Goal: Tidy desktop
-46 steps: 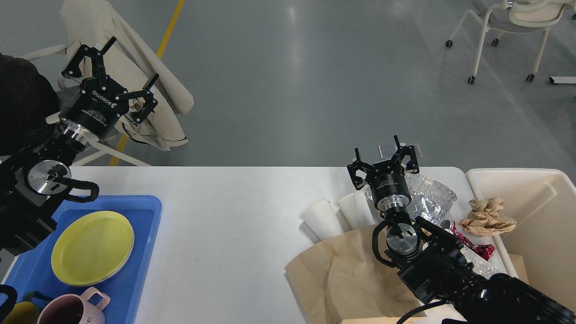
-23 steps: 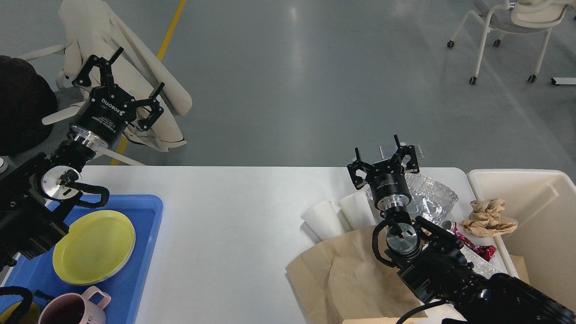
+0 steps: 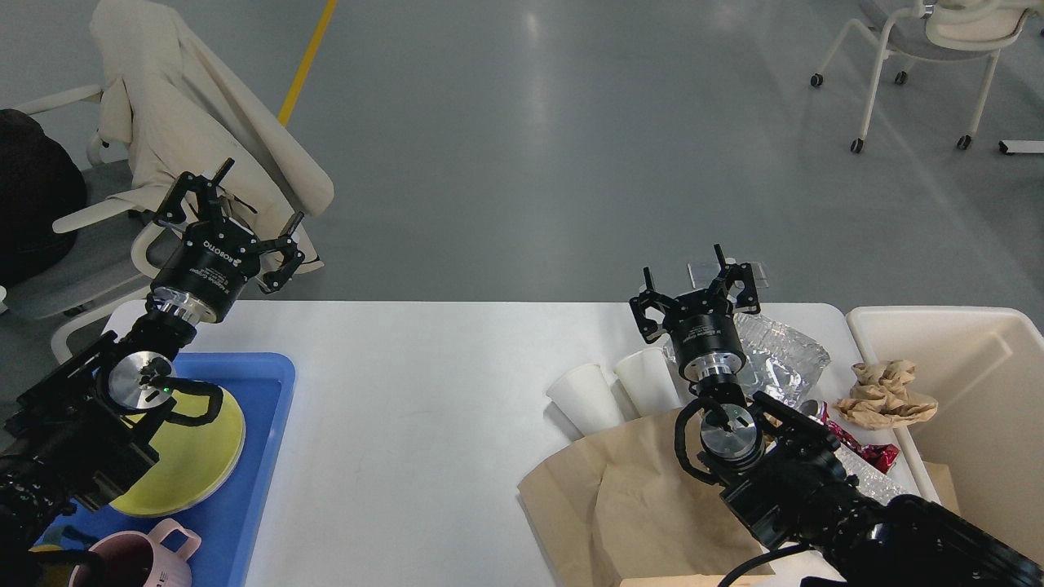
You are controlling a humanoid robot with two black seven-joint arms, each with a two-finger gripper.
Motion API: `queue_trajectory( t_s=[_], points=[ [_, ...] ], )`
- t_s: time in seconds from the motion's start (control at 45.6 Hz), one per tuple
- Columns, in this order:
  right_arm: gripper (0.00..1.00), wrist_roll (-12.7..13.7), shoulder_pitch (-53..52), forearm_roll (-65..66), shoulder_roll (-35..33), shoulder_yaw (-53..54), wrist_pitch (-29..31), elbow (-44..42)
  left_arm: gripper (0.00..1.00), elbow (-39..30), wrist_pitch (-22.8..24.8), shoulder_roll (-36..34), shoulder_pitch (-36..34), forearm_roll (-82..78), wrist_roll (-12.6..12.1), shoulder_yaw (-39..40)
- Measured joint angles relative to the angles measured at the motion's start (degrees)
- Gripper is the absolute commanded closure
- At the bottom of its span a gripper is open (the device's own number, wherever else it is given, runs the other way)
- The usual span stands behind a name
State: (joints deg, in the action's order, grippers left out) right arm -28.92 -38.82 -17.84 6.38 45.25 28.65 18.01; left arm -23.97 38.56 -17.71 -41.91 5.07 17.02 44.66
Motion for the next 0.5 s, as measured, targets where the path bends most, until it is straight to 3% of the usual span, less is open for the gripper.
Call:
queue_trajectory(
  t_s=[0.241,0.504],
  points=[
    [0.0,0.0,0.0,0.0,0.0,0.0,0.0,0.0,0.0,5.7,0.3,3.5,1.1,0.7,-0.1,1.3],
    [0.0,0.0,0.0,0.0,0.0,0.0,0.0,0.0,0.0,6.0,0.5,4.7,2.5,1.4,0.0,2.6]
  ],
)
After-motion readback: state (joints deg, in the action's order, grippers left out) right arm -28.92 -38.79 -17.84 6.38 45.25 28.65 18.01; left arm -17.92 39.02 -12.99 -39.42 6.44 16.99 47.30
